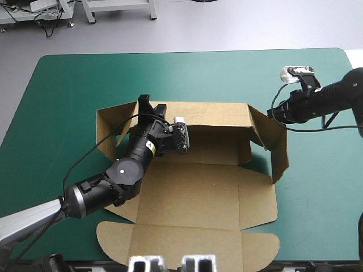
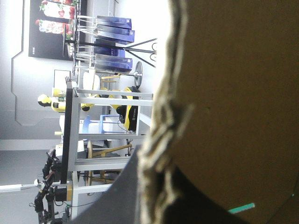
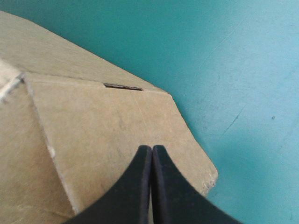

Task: Fold the box

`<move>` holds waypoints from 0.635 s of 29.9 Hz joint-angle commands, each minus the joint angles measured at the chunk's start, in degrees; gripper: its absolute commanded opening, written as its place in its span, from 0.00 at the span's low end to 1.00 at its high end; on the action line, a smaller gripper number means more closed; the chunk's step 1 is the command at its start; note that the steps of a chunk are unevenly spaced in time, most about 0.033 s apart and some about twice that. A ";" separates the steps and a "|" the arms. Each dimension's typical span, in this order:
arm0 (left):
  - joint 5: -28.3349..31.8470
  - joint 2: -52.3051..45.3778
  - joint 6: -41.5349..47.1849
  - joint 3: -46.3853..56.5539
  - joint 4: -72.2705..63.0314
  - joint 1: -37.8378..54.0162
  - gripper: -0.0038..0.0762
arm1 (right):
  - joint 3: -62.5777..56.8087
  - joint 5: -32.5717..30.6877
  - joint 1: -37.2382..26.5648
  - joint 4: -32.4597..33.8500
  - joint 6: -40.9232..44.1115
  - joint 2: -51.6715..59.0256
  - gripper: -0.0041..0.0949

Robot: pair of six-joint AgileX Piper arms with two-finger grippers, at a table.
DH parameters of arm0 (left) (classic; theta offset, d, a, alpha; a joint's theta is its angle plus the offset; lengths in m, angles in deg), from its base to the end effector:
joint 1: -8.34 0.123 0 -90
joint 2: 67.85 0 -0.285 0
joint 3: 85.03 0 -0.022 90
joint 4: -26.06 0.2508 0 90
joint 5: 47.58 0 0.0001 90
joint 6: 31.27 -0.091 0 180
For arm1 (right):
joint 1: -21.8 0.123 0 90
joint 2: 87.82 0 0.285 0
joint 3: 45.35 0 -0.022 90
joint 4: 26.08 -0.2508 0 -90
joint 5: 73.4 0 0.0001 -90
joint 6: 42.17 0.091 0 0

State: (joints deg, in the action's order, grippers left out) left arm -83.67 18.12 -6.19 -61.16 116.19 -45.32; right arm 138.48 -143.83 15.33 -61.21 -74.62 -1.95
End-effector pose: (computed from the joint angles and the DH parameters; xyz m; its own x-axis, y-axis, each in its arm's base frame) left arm 0.2166 -0.2038 0.3180 0.2080 0.9540 -0.2161 0.3174 0.1431 0.9374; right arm 0.3051 0.0151 0.3576 -0.8240 -0.1845 -0.5358 -0.4112 0.8453 0.3412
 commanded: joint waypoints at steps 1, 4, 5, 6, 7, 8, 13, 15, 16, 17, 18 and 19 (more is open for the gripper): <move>-1.84 -1.99 4.67 -1.56 2.77 -0.51 0.03 | -1.66 -1.53 0.06 -1.53 -1.49 4.99 0.04; -1.84 -1.99 6.03 -1.56 2.77 -0.51 0.03 | -6.35 -1.39 0.06 -2.05 -4.34 7.33 0.03; -1.84 -1.99 6.78 -1.56 2.77 -0.51 0.03 | -8.37 -0.79 0.06 -2.72 -5.76 8.14 0.03; -1.84 -1.99 6.94 -1.56 2.77 -0.51 0.03 | -10.57 0.70 0.06 -3.61 -7.27 9.09 0.03; -1.84 -1.99 6.94 -1.56 2.77 -0.51 0.03 | -12.97 2.46 0.06 -4.65 -8.64 9.93 0.03; -1.84 -1.99 7.09 -1.56 2.77 -0.51 0.03 | -15.57 5.32 0.06 -6.30 -10.06 11.41 0.03; -1.48 -1.99 7.09 -1.56 2.77 -0.51 0.03 | -28.63 21.73 0.06 -18.61 -24.44 16.88 0.03; -1.39 -1.99 7.09 -1.56 2.77 -0.51 0.03 | -32.29 26.55 0.06 -23.63 -31.12 17.56 0.03; -1.39 -1.99 7.09 -1.56 2.77 -0.51 0.03 | -33.74 27.92 0.06 -26.69 -35.44 17.56 0.03; -1.39 -1.99 7.09 -1.56 2.77 -0.51 0.03 | -34.67 28.21 0.06 -29.02 -39.56 17.42 0.03; -1.39 -1.99 7.09 -1.56 2.77 -0.51 0.03 | -35.60 28.21 0.06 -31.56 -43.29 17.14 0.03; -1.39 -1.99 7.09 -1.56 2.77 -0.51 0.03 | -36.13 27.80 0.06 -33.05 -45.71 16.85 0.03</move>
State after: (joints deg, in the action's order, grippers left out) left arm -83.91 18.12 -0.49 -61.16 116.33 -45.32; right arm 102.79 -117.83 15.33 -85.81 -111.11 13.92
